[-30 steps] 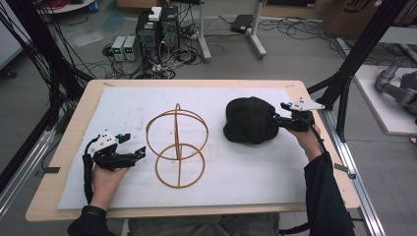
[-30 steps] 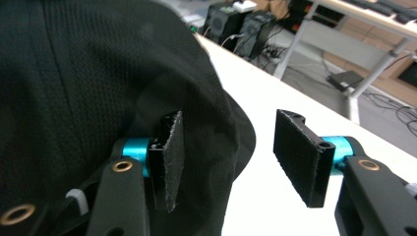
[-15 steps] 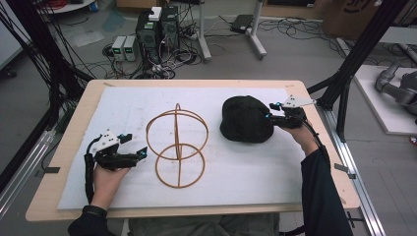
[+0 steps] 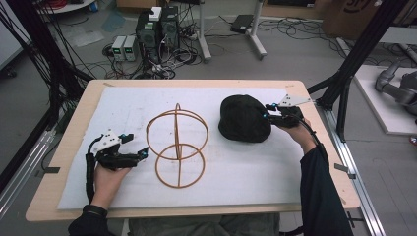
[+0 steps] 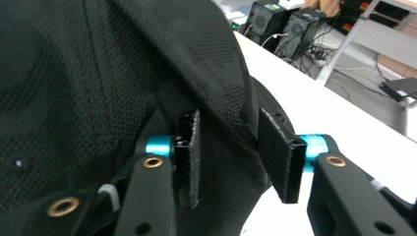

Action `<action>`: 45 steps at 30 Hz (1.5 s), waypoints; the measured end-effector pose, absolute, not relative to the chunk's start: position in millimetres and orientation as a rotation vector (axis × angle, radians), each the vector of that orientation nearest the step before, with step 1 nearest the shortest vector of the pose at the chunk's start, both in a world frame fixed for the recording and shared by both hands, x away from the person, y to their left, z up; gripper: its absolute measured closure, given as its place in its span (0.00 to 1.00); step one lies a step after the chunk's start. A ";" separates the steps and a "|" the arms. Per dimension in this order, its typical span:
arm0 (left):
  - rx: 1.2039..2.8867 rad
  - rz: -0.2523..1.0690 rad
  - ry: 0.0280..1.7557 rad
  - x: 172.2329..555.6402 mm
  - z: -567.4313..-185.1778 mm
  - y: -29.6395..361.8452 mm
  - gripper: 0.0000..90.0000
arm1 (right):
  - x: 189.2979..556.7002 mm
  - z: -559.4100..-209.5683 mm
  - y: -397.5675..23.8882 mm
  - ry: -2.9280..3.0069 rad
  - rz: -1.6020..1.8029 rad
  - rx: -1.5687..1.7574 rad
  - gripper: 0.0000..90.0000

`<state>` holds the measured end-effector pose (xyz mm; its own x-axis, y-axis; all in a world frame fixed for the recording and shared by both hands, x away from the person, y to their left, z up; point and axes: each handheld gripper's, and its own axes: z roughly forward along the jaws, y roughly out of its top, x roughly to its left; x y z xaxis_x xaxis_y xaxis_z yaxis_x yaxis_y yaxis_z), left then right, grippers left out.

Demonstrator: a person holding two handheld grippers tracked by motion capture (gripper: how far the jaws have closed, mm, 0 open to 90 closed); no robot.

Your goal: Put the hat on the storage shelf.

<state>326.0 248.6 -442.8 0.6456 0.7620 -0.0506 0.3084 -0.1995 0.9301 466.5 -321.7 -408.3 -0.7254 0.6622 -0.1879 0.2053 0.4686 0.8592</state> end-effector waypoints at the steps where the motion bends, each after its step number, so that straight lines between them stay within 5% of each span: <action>1: 1.782 0.521 0.863 326.1 -442.7 248.5 0.19 | 466.8 -408.7 -321.8 2.222 1.190 0.720 0.74; 10: 1.776 0.524 0.857 326.8 -442.3 247.5 0.19 | 465.4 -406.1 -320.8 2.209 1.124 0.737 0.96; 22: 1.771 0.528 0.855 327.3 -441.2 248.0 0.19 | 446.4 -385.0 -314.9 2.150 1.226 0.831 0.98; 45: 1.764 0.535 0.852 327.7 -439.7 247.6 0.19 | 384.1 -277.3 -292.8 1.811 1.762 0.951 0.98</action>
<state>327.7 247.6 -439.7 0.6458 0.7622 -0.0451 0.2900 -0.1902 0.9379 384.1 -292.8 -277.3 -0.6676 0.7290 0.1511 0.1712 -0.0473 0.9841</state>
